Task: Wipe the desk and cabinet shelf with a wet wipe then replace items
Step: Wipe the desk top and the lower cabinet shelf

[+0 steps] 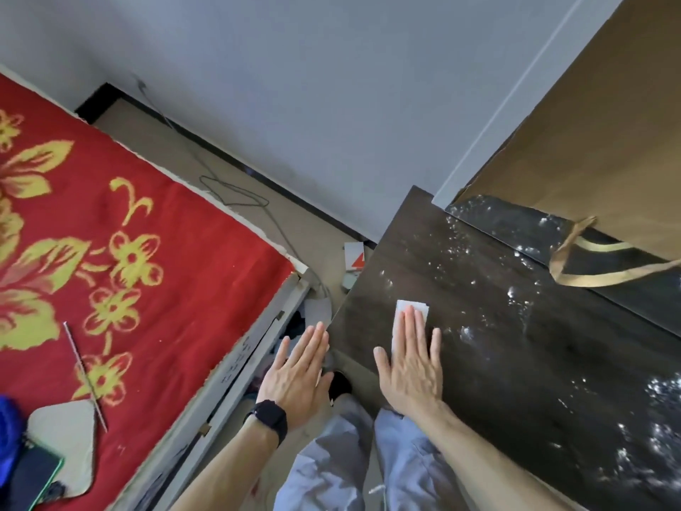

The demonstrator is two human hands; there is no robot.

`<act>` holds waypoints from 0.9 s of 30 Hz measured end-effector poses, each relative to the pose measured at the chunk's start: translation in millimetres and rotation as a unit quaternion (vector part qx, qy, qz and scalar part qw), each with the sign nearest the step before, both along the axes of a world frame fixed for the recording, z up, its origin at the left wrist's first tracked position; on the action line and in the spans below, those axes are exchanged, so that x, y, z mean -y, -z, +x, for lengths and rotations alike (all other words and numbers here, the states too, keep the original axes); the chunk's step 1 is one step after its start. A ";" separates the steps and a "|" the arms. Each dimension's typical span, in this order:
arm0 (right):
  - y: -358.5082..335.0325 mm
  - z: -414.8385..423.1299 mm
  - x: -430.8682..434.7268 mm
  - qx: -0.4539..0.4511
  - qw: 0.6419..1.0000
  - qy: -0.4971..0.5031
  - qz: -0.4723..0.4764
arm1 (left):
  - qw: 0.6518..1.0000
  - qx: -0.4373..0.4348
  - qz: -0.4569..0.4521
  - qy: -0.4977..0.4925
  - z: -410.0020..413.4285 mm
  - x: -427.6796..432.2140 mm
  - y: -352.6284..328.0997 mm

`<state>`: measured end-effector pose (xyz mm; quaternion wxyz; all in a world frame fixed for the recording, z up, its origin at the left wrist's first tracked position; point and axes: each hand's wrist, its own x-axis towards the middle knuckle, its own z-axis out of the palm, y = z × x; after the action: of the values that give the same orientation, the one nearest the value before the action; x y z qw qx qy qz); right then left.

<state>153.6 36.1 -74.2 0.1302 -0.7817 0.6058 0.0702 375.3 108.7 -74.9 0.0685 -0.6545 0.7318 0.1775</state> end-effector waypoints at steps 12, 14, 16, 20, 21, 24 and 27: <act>0.8 -49.5 48.9 -0.019 0.990 0.138 -0.008 | 0.999 0.012 0.031 -0.005 -15.0 23.6 -8.9; 0.7 -22.2 26.0 0.002 0.998 0.065 -0.005 | 0.999 0.012 0.030 -0.007 -19.3 33.4 -12.3; 3.3 15.4 34.4 0.035 0.999 -0.030 0.002 | 0.999 0.016 0.035 -0.002 -20.2 40.7 -14.9; 8.5 27.0 108.5 0.029 0.999 -0.034 0.000 | 0.998 0.041 0.017 0.043 -17.5 61.8 -15.8; 8.6 11.4 124.4 0.022 1.000 0.011 0.006 | 0.998 0.046 0.012 0.049 -19.5 70.8 -16.8; 11.2 -49.4 134.2 -0.004 0.988 0.150 0.032 | 0.997 0.047 0.037 0.052 -32.9 100.9 -23.3; 7.6 -73.7 103.8 -0.007 0.976 0.214 0.030 | 0.997 0.025 0.055 0.051 -51.6 132.3 -28.0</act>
<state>79.9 -67.7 -81.9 0.1615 -0.6289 0.7579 0.0638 323.7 -23.5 -46.9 0.1314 -0.6159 0.7512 0.1977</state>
